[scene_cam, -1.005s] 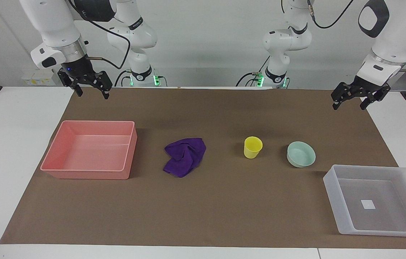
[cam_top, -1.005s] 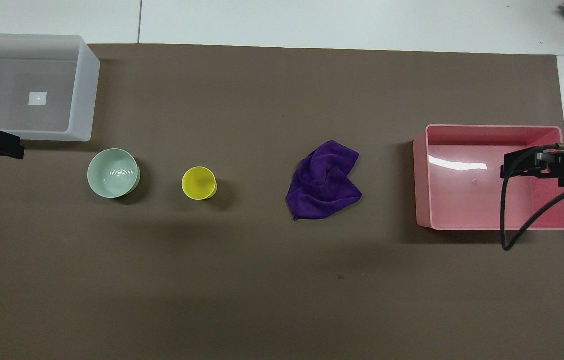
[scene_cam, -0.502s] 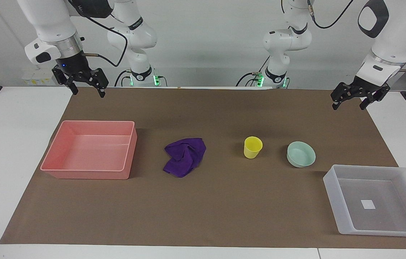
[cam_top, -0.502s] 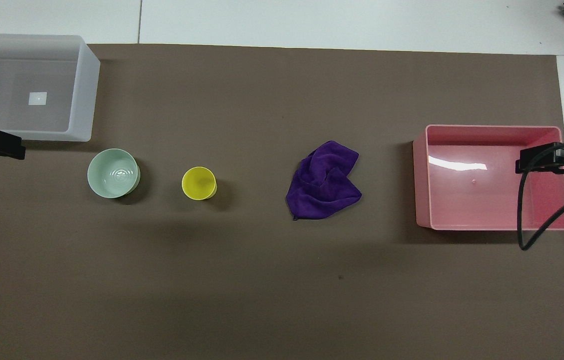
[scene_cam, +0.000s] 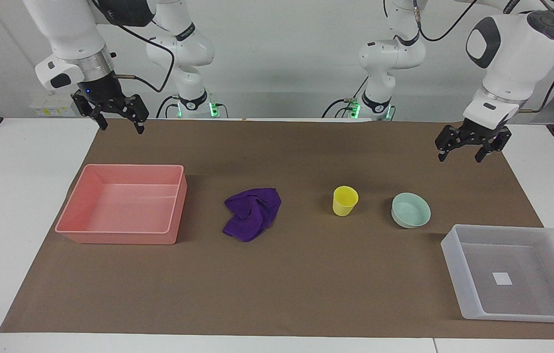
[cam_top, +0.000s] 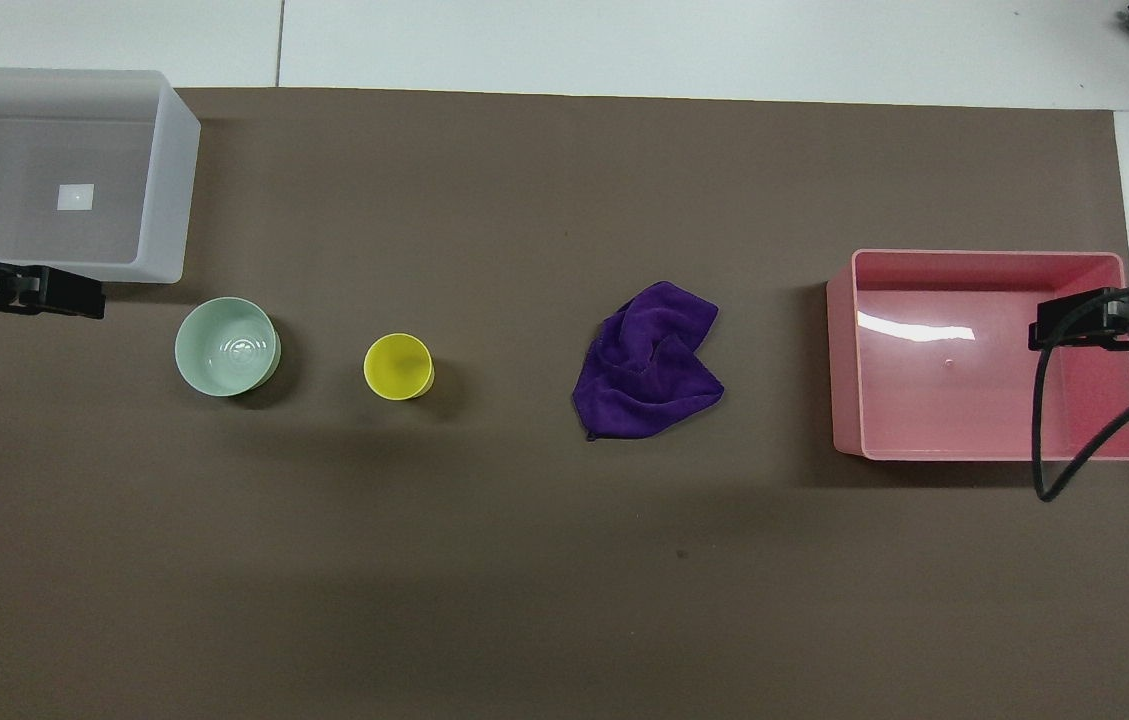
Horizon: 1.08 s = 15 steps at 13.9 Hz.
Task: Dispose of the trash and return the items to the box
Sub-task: 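Reach the left gripper to the pale green bowl and grasp its rim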
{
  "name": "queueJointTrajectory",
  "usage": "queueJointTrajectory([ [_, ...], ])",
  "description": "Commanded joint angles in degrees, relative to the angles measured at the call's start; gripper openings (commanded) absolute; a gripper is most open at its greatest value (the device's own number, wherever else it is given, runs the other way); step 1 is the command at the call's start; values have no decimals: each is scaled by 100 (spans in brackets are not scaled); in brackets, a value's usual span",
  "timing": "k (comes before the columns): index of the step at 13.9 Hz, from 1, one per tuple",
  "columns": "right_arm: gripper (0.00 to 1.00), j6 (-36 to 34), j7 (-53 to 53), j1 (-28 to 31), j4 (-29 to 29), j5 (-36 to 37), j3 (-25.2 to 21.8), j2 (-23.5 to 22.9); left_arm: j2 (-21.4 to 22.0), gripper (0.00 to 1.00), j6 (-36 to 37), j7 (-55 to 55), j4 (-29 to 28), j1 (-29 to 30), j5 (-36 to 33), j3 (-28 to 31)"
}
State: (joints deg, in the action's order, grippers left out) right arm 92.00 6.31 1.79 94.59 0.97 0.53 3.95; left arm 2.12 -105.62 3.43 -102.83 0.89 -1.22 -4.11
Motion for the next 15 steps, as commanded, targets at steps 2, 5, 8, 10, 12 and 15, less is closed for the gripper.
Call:
queueJointTrajectory([
  [2,100,2,-113,58,139,-9,34,97,254,100,-915,-229,-1009,-142,34,42],
  [5,100,11,-122,76,130,-9,26,97,131,100,-1740,-474,-1571,-186,34,42],
  [8,100,11,-122,76,139,-9,26,97,-36,100,-2742,-519,-2143,-256,34,42],
  [10,100,11,-113,67,139,-9,34,97,-308,100,-3218,-510,-2267,-213,34,51],
  [12,100,11,-104,67,139,-9,26,97,-405,100,-3395,-502,-2267,-125,34,51],
  [15,100,11,-122,67,139,-9,26,97,-572,100,-3606,-493,-2267,16,34,51],
])
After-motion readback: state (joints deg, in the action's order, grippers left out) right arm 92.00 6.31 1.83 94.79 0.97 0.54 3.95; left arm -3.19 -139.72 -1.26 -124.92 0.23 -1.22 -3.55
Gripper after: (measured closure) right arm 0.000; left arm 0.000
